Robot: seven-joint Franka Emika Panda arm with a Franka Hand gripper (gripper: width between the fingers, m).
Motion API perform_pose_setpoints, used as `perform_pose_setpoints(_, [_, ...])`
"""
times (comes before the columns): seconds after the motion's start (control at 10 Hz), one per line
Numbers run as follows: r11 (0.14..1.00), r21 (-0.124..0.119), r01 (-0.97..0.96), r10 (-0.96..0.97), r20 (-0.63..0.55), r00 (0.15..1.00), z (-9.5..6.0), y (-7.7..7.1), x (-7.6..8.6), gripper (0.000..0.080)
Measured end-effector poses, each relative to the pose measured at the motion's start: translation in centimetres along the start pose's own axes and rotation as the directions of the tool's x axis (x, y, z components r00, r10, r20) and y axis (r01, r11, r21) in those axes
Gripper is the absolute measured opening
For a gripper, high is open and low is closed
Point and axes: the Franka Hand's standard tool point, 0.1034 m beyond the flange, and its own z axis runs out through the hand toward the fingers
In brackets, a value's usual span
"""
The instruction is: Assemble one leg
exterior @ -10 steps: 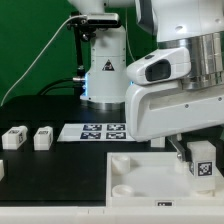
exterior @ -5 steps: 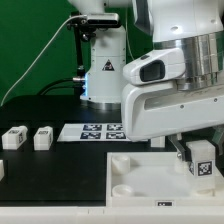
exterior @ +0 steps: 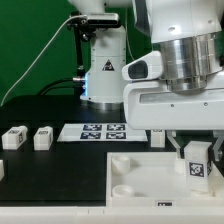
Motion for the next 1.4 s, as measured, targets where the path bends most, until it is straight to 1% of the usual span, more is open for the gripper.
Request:
perform_pose_setpoints(0.1, [0.974, 0.004, -0.226, 0.226, 0.016, 0.974, 0.13, -0.18, -0.38, 0.0296])
perform_pose_setpoints(0.3, [0.907, 0.003, -0.42, 0.42, 0.023, 0.907, 0.24, -0.49, -0.69, 0.0296])
perform_pose_setpoints(0.4, [0.897, 0.004, -0.442, 0.442, 0.024, 0.897, 0.25, -0.52, -0.72, 0.0296])
perform_pose_setpoints(0.6, [0.907, 0.005, -0.421, 0.42, 0.024, 0.907, 0.26, -0.55, -0.76, 0.0297])
perform_pose_setpoints(0.7, [0.925, 0.006, -0.38, 0.38, 0.024, 0.925, 0.26, -0.55, -0.76, 0.0492])
perform_pose_setpoints(0.8, [0.941, 0.005, -0.337, 0.337, 0.026, 0.941, 0.23, -0.52, -0.72, 0.0492])
perform_pose_setpoints(0.9, [0.979, 0.007, -0.202, 0.202, 0.024, 0.979, 0.1, -0.48, -0.46, 0.0615])
perform_pose_setpoints(1.0, [0.998, 0.011, -0.057, 0.057, 0.021, 0.998, 0.06, -0.49, -0.39, 0.0639])
perform_pose_setpoints(1.2, [0.981, 0.008, 0.192, -0.193, 0.032, 0.981, 0.15, -0.63, -0.6, 0.0647])
perform_pose_setpoints(1.3, [0.943, 0.01, 0.331, -0.332, 0.04, 0.943, 0.19, -0.71, -0.53, 0.0647])
perform_pose_setpoints(1.4, [0.898, 0.001, 0.441, -0.44, 0.047, 0.897, 0.21, -0.97, -0.64, 0.0649])
